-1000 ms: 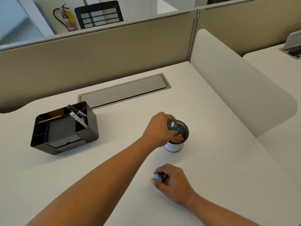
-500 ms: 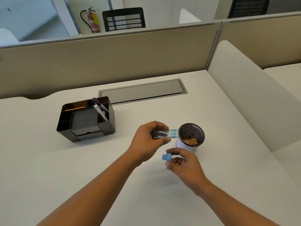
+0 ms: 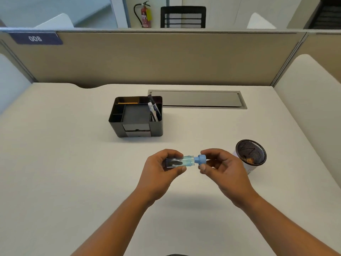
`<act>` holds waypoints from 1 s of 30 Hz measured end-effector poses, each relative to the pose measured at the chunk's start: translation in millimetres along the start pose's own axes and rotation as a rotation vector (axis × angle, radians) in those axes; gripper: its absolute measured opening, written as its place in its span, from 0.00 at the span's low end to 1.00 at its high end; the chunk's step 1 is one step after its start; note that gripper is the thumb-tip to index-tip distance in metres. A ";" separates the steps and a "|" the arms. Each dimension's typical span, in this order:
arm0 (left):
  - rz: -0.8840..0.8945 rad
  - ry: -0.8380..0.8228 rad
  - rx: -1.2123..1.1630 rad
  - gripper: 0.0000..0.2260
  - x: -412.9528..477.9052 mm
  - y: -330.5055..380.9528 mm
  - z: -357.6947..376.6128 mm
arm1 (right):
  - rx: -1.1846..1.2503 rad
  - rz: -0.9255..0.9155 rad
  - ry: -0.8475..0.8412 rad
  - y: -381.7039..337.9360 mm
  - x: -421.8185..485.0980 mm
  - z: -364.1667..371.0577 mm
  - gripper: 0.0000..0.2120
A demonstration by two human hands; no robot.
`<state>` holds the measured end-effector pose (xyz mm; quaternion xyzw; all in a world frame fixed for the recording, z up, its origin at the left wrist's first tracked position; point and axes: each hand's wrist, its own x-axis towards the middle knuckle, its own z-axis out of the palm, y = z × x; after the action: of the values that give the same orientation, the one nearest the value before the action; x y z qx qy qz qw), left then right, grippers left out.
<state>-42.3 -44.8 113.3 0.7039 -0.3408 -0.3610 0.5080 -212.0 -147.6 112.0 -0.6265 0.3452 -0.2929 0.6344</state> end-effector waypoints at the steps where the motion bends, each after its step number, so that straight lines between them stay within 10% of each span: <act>1: -0.004 0.015 0.000 0.13 -3.1 -2.5 -4.8 | -0.017 0.004 -0.007 -0.3 -0.7 5.9 0.15; 30: -0.072 -0.095 -0.147 0.10 -18.6 -15.0 -34.7 | -0.145 -0.036 -0.119 -7.3 -6.7 35.8 0.17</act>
<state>-20.4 -9.0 109.6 0.6586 -0.3116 -0.4359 0.5284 -186.7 -121.3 118.9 -0.6932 0.3160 -0.2406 0.6014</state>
